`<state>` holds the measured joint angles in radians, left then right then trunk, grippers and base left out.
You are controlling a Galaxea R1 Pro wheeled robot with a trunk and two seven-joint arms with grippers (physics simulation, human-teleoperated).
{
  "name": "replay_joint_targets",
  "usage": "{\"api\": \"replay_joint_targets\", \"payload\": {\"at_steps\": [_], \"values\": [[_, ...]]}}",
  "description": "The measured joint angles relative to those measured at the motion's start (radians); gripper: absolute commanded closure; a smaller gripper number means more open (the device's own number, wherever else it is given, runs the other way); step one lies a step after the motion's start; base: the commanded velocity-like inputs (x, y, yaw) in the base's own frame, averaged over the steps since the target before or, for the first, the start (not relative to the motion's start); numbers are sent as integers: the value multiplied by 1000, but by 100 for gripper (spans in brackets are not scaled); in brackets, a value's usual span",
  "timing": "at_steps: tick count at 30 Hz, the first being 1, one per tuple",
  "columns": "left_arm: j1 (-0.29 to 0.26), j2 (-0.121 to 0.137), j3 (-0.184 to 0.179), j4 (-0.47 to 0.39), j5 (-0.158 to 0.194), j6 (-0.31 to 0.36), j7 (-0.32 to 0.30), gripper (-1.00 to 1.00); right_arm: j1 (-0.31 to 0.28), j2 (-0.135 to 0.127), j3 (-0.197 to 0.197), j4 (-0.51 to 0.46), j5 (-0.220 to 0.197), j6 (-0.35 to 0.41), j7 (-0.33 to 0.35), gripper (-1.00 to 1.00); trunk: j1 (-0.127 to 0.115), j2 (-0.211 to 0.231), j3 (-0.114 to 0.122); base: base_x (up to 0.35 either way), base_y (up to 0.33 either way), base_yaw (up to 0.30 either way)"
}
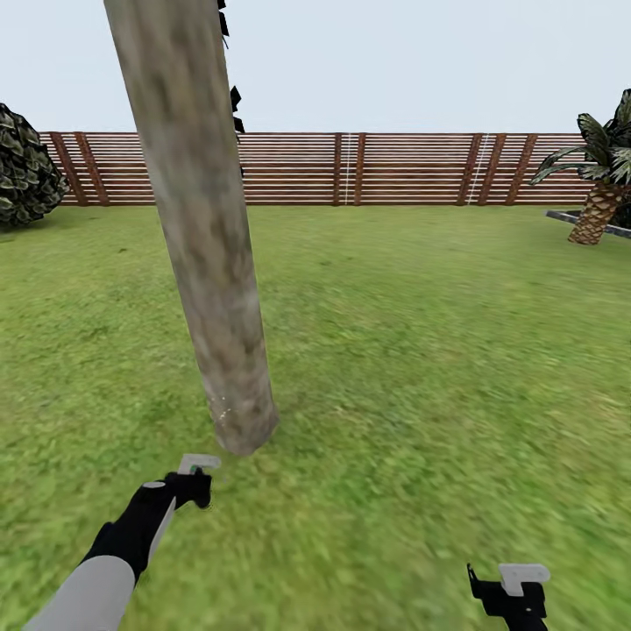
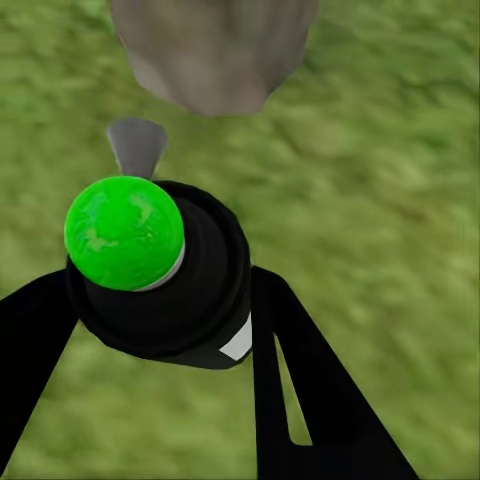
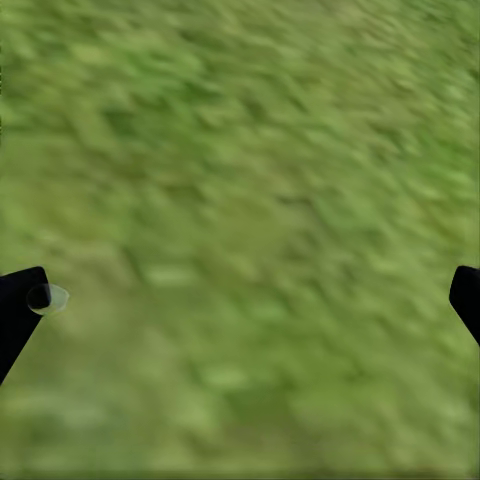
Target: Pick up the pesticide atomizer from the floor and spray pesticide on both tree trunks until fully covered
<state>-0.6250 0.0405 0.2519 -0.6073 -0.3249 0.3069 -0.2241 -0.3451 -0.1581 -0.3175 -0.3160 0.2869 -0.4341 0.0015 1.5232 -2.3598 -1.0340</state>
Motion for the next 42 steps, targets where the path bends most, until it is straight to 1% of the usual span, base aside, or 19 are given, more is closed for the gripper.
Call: {"api": "replay_joint_targets", "payload": {"at_steps": [2,4,6,8,9,10,11,12,15,17,19,22,26,31,34,36,39,41,42], "values": [[-4,-1,-10,1,2,5,-2,100,0,0,0,0,0,0,0,-100,0,0,0,0,0,0],[-4,-7,-38,1,4,6,-3,100,0,0,0,0,0,0,0,-100,0,0,0,-71,18,0],[-11,-25,-120,0,16,14,-6,100,0,0,0,1,0,0,0,-100,0,0,0,-51,18,0],[-13,-8,-120,-2,17,13,-5,100,0,0,0,1,0,0,0,-100,0,0,0,-14,5,0],[-14,13,-120,-4,29,13,-5,100,0,0,0,1,0,0,0,-100,0,0,0,-6,2,0],[-14,22,-120,-6,40,14,-5,100,0,0,0,1,0,0,0,-100,0,0,0,-3,1,0],[-14,46,-121,-12,75,14,-9,100,0,0,0,1,0,0,0,-100,0,0,0,-2,1,0],[-14,55,-124,-14,108,16,-12,100,0,0,0,2,0,0,0,-100,0,0,0,0,0,0],[-14,48,-131,-23,138,17,-16,100,0,0,0,2,0,0,0,-100,0,0,0,0,0,0],[-14,19,-134,-66,144,28,-17,100,0,0,0,2,0,0,0,-100,0,0,0,0,0,0],[-14,7,-134,-106,144,62,-17,100,0,0,0,2,0,0,0,-100,0,0,0,-125,33,0],[-11,14,-133,-188,146,109,-24,100,0,0,0,2,0,0,0,-100,0,0,0,-293,77,0],[-13,29,-126,-222,145,128,-87,100,0,-1,0,22,-1,0,0,-100,0,0,0,-166,41,0],[-14,-2,-147,-309,148,222,-97,100,0,-1,0,29,-2,0,0,-100,0,0,0,-11,3,0],[-14,-5,-152,-383,143,286,-99,100,0,-1,0,29,-2,0,0,-100,0,0,0,0,0,0],[-16,8,-150,-418,141,318,-100,100,0,-1,0,29,-2,0,0,-100,0,0,0,0,0,0],[-32,61,-144,-435,145,332,-108,100,0,-1,0,29,-2,0,0,-100,0,0,0,0,0,0],[-40,102,-147,-441,164,341,-146,100,0,-1,0,29,-2,0,0,-100,0,0,0,0,0,0],[-41,103,-150,-443,170,349,-155,100,0,-1,0,29,-2,0,0,-100,0,0,0,0,0,0]]}}
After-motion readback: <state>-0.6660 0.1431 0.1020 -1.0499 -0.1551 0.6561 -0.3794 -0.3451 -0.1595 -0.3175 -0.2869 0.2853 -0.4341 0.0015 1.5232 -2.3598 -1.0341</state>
